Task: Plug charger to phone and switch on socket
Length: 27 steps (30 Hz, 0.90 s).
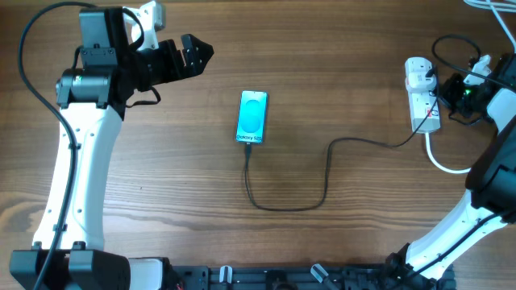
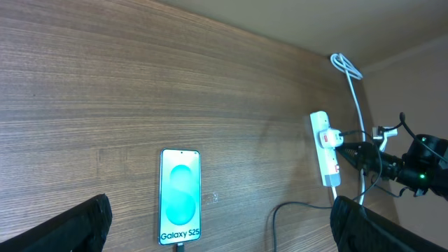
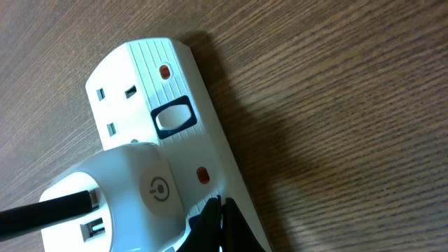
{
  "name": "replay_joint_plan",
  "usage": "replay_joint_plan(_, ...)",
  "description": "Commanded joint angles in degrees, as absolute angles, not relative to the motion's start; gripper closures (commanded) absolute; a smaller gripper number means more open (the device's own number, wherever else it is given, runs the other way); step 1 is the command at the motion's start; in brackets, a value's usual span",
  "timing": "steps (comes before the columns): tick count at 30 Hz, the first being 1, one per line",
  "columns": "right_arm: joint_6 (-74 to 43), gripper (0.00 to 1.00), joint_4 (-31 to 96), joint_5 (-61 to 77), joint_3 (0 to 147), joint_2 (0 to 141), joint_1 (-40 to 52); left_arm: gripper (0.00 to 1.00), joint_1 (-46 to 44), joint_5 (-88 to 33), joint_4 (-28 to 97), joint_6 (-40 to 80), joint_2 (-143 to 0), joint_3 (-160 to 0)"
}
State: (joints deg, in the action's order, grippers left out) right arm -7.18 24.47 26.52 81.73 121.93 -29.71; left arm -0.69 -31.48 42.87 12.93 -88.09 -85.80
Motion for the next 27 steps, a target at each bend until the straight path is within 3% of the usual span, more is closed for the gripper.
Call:
replay_joint_plan(1,-4.86,0.95,25.85,27.03,81.23,123.70,-28.97,0.00,-0.47,-31.38,42.74,12.62,-87.81,-86.52)
replay_joint_plan(14,-1.67,0.95,28.67,21.82,81.23,123.72,-22.33,0.00,-0.47,-31.38,42.74,12.64,-87.81,-86.52)
replay_joint_plan(18,-9.37,0.96,31.31,19.11,81.23,123.72,-22.35,0.00,-0.47,-31.38,42.74,12.64,-87.81,-86.52)
replay_joint_plan(27,-12.16,0.96,34.70,20.80,81.23,123.72,-22.02,0.00,-0.47,-31.38,42.74,12.64,-87.81,-86.52)
